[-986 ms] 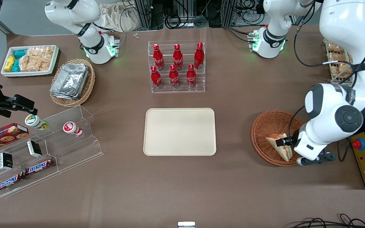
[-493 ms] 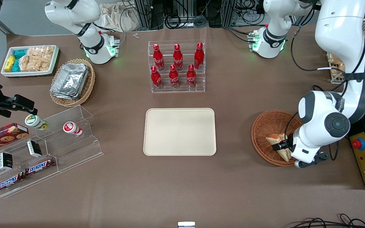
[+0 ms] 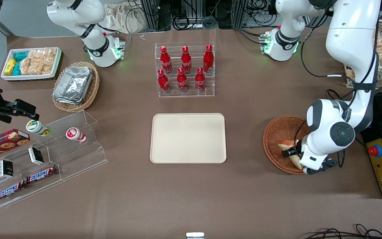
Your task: Place sandwich from basket to tray
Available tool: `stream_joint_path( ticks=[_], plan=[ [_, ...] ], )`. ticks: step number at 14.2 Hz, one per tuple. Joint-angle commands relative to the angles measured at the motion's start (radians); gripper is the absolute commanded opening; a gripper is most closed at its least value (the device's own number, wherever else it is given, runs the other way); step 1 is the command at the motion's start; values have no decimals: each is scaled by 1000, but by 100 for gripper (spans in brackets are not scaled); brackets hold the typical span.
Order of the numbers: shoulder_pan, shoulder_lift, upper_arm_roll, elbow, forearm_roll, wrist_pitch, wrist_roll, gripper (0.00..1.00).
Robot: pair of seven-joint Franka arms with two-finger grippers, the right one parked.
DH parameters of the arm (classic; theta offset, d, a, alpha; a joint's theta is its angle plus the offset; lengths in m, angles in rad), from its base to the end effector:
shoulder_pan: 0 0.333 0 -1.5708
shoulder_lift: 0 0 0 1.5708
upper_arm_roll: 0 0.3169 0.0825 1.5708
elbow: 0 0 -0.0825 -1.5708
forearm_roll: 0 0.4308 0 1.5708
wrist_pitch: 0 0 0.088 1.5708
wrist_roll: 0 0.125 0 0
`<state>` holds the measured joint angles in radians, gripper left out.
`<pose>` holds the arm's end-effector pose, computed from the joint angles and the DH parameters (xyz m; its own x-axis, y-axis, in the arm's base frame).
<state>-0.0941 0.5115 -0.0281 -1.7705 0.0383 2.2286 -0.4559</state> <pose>0.6837 -0.0813 0.2209 0.9505 0.3081 -0.0411 0.3067 -0.9511 -0.0371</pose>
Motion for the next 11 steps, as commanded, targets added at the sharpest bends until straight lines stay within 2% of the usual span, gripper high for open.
stream_joint_path(
  ticks=[1,4,5,6,7,8,9,11],
  plan=[
    [-3,16,2,-26,21,52,-47,100],
    [-3,44,0,-24,21,80,-128,100],
    [-3,47,0,-18,20,80,-148,97],
    [-3,48,0,-15,20,82,-152,73],
    [-3,48,0,-14,20,80,-155,36],
    [-3,47,0,-9,14,80,-164,12],
    [-3,48,0,0,17,80,-193,1],
    [-10,50,-1,20,21,77,-259,0]
  ],
)
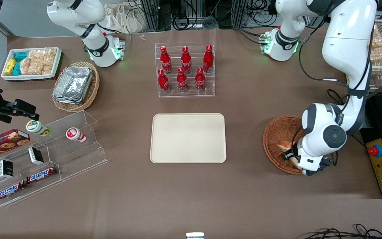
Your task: Place sandwich from basket to tray
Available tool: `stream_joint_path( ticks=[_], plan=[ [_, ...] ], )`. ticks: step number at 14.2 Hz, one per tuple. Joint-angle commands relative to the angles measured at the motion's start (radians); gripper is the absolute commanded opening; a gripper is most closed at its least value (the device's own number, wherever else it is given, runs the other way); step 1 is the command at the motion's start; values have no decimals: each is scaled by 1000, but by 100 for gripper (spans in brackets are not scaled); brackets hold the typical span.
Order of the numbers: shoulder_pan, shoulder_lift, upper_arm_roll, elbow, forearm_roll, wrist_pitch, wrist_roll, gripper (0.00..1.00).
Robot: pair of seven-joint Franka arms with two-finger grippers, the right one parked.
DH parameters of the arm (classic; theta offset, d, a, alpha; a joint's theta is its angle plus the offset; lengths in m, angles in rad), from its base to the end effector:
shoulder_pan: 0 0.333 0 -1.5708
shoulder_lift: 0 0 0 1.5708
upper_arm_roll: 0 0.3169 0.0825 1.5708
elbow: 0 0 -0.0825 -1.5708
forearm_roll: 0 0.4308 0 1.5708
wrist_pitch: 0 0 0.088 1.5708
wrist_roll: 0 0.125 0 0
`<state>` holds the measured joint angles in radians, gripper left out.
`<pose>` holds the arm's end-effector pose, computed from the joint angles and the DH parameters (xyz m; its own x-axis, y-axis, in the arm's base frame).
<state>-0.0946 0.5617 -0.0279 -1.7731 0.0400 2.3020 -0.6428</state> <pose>0.6857 -0.0822 0.1911 0.8787 0.4771 -0.0177 0.4765 -0.8787 -0.0308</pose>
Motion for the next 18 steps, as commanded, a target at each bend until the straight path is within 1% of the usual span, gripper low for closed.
stream_joint_path(
  ticks=[1,3,6,7,9,10,11,13,15,16,18],
  plan=[
    [-11,-2,-1,26,20,2,-75,0],
    [-10,-34,0,31,20,-25,-74,0],
    [-10,-103,-1,78,12,-100,-78,0],
    [-10,-127,-3,111,3,-158,-74,0],
    [-13,-137,-7,222,-15,-286,-93,0],
    [-14,-137,-12,275,-46,-326,-112,0],
    [-14,-137,-33,315,-67,-349,-123,0],
    [-14,-137,-96,359,-74,-357,-132,0],
    [-16,-128,-176,362,-58,-349,-158,0],
    [-33,-126,-203,362,-36,-343,-155,0],
    [-113,-91,-211,354,24,-305,-161,0]
  ],
)
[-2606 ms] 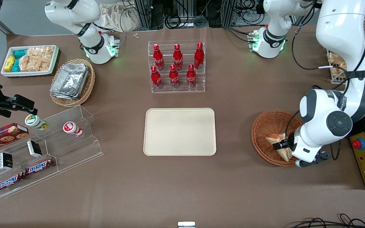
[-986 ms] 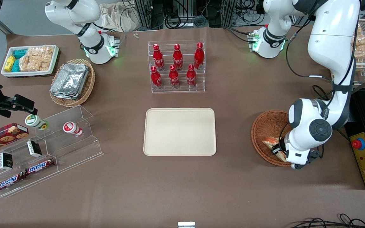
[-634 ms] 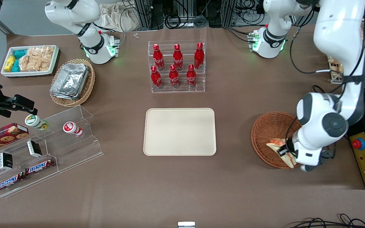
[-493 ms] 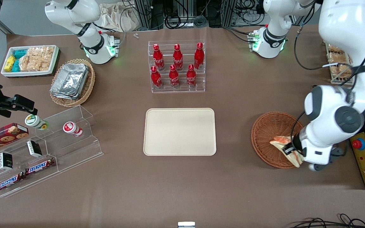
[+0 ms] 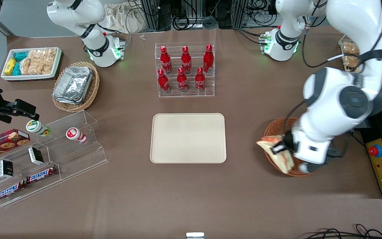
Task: Place sandwich from basket to tray
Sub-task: 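Lift the sandwich and carry it with the left gripper over the tray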
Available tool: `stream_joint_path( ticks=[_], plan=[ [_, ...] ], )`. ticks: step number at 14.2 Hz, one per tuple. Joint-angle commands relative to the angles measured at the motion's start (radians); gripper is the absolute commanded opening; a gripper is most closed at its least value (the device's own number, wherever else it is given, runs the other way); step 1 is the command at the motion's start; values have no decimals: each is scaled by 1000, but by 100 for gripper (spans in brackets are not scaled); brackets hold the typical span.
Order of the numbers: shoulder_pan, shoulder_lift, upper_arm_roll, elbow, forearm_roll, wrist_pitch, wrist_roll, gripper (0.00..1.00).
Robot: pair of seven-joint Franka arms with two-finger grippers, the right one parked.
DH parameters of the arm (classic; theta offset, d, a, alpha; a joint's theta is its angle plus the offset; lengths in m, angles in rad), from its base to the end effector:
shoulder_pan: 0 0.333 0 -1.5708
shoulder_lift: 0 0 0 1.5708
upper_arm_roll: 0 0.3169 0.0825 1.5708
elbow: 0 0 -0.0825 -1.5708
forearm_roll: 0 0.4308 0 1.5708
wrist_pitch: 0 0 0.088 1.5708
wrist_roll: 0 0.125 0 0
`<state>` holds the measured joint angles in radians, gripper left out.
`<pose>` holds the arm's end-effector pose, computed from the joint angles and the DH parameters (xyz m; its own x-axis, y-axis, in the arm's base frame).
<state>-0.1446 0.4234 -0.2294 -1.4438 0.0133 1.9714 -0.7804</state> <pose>0.6987 -0.2474 0.4327 0.9093 0.4154 0.0241 0.4086 -0.9023 0.1374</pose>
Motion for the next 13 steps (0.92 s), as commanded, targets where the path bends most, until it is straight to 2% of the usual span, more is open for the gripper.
stream_joint_path(
  ticks=[1,4,7,9,13],
  plan=[
    [-111,81,-10,25,72,61,-31,0],
    [-210,176,-8,14,119,125,-34,0],
    [-280,207,-8,-47,126,132,-14,0],
    [-329,248,-8,-58,175,138,-16,0],
    [-348,287,-8,-90,231,169,1,0]
  ],
)
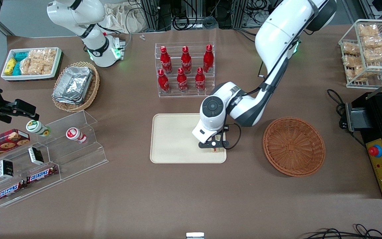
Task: Place sandwich from basket to tray
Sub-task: 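Lift the sandwich and carry it with the left gripper over the tray, then lower the sandwich onto the tray and open the left gripper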
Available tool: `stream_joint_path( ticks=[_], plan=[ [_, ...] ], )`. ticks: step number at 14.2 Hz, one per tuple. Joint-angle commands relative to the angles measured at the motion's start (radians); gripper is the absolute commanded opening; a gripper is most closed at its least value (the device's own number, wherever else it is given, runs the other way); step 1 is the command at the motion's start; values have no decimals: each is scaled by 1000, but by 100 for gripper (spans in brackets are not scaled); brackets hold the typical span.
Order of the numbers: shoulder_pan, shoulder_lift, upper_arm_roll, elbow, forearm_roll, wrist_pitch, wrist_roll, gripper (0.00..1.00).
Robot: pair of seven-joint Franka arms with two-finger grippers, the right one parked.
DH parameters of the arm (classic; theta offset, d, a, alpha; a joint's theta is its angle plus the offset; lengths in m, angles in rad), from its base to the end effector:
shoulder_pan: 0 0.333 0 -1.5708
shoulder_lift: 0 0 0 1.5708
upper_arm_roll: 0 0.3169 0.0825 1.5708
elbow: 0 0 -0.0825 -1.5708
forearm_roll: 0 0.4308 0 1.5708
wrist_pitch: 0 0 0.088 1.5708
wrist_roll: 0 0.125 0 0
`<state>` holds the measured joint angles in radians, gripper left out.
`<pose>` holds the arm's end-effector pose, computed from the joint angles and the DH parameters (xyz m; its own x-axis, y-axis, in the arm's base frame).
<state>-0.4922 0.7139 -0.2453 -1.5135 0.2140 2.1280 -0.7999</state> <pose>0.5699 -0.4713 0.1996 0.9991 -0.0049 -0.0432 -0.0076 -0.9980 -0.0625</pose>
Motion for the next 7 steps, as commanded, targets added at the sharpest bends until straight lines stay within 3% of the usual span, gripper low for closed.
stream_joint_path(
  ticks=[1,4,5,6,7],
  plan=[
    [-3,-4,8,-36,31,10,31,0],
    [-19,18,8,-40,36,15,41,2],
    [-19,18,8,-36,35,15,31,30],
    [-19,15,8,-34,34,13,22,87],
    [-16,9,8,-33,31,10,19,100]
  ],
)
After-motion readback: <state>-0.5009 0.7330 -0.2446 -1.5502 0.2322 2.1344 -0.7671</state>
